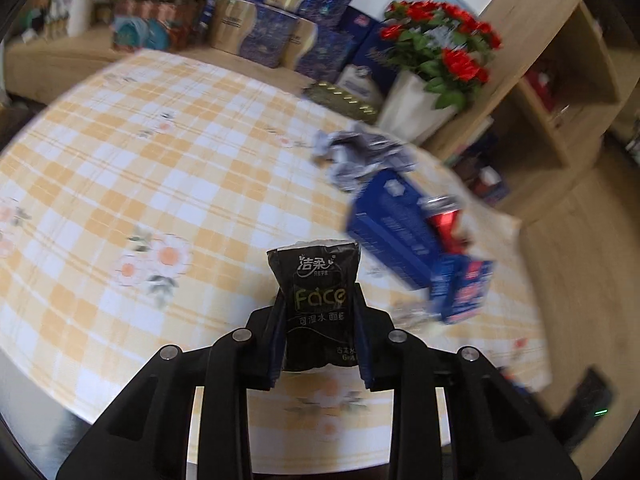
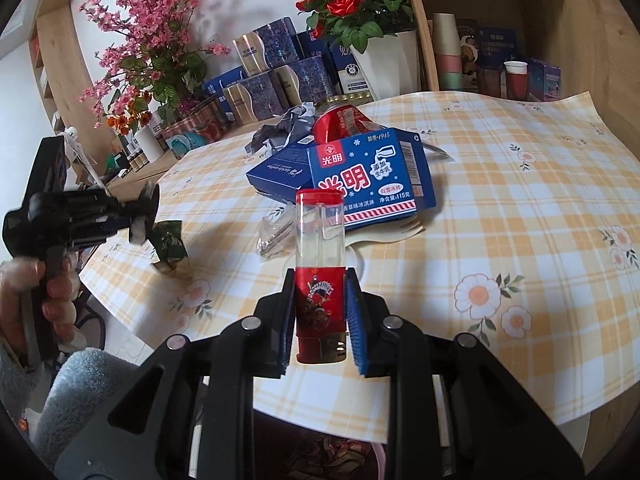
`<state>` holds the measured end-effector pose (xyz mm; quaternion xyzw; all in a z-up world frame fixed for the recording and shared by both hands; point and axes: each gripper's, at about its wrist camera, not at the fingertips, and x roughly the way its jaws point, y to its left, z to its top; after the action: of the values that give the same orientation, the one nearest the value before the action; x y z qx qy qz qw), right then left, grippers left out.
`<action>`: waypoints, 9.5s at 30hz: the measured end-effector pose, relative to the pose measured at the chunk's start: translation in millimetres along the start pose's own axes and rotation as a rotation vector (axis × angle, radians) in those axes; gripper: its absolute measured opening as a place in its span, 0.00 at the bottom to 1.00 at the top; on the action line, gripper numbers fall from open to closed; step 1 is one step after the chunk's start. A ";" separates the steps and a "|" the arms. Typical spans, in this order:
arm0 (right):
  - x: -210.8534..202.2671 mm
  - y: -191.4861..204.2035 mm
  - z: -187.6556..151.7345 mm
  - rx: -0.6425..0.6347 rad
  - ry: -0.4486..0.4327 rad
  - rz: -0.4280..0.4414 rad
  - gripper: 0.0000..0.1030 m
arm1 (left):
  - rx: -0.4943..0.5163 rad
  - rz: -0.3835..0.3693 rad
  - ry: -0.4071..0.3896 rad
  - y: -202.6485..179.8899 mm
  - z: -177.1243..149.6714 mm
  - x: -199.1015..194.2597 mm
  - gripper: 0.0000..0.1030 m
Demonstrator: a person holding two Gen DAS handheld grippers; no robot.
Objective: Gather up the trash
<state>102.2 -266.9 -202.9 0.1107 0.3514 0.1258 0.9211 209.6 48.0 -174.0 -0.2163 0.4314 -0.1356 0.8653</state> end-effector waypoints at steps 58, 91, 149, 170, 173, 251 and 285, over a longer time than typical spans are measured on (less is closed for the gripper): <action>-32.0 22.0 -93.6 -0.067 0.148 0.020 0.25 | 0.494 0.016 0.141 -37.5 -166.7 -36.2 0.89; 30.6 38.7 -142.7 -0.168 0.522 -0.021 0.26 | 0.341 0.226 -0.175 23.4 -158.7 -97.7 0.94; -12.8 -51.4 -19.0 -0.016 0.051 -0.238 0.94 | 0.123 0.270 0.036 17.5 -27.2 45.0 0.86; 95.6 8.4 80.3 -0.212 0.079 -0.374 0.94 | 0.254 0.343 0.005 8.4 -36.6 64.1 0.69; 106.3 6.0 88.3 -0.178 0.088 -0.372 0.94 | 0.262 0.347 0.000 7.9 -38.0 64.0 0.69; -42.6 51.6 -105.3 -0.097 0.177 -0.005 0.80 | 0.304 0.090 -0.067 -9.9 -170.8 -94.9 0.30; -36.6 17.5 -110.9 0.069 0.138 -0.072 0.93 | 0.395 0.036 0.046 -25.2 -196.9 -54.2 0.31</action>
<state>-1.8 -248.9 -255.8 0.1208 0.4218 0.0880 0.8943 17.9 -1.8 -229.5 -0.0314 0.4200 -0.2071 0.8830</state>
